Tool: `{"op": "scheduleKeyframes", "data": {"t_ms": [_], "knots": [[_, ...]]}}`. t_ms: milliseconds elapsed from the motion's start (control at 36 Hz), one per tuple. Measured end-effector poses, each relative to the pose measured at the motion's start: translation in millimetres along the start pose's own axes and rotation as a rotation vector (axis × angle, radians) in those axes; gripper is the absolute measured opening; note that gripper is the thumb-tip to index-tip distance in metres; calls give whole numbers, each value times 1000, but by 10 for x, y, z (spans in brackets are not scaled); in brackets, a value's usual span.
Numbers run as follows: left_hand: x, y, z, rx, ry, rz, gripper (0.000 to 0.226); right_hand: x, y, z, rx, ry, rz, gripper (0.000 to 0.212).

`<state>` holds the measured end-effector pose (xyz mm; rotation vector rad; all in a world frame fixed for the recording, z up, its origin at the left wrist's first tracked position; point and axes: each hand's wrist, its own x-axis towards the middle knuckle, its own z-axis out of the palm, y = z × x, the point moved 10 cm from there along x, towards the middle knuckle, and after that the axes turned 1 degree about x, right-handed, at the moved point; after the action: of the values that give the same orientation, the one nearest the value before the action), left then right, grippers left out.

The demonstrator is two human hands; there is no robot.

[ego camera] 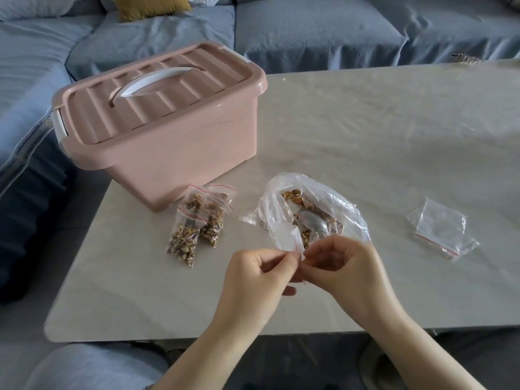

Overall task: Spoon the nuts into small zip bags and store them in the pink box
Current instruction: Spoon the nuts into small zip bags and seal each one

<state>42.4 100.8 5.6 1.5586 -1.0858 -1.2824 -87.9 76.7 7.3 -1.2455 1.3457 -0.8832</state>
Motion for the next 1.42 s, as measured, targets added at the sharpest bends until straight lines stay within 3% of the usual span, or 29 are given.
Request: {"op": "scheduleKeyframes", "data": {"t_ms": [278,361,472,528,639,833,889,944,1028,1083,1250,1361,1417], "knots": [[77,54,-18,46,-52,43,26,19,94,73,36,-123,131,13],[93,97,-18,131,-79,90,18,27,39,55,-39,-109,69,8],[96,119,31,247,-80,187,17,17,-21,59,-79,-84,13,20],[105,129,47,227,-70,218,17,36,44,38,11,-72,73,27],[149,158,101,59,-125,203,12,59,175,65,291,-136,252,22],[264,220,138,-105,-169,151,21,149,84,88,493,-196,320,16],[315,239,131,-88,-141,138,20,198,57,43,433,-157,291,21],[371,261,95,-2,-78,136,16,262,-20,-69,185,-64,169,23],[432,383,23,267,53,202,17,292,-264,-139,-200,52,-66,19],[440,496,18,485,122,245,22,293,-379,-136,-332,101,-171,15],[552,566,-65,723,220,208,27,432,-422,-328,-382,257,-234,13],[611,557,-81,676,201,247,27,533,-402,-303,-310,210,-195,23],[600,615,-56,589,162,390,21,583,-401,-259,-236,168,-174,27]]}}
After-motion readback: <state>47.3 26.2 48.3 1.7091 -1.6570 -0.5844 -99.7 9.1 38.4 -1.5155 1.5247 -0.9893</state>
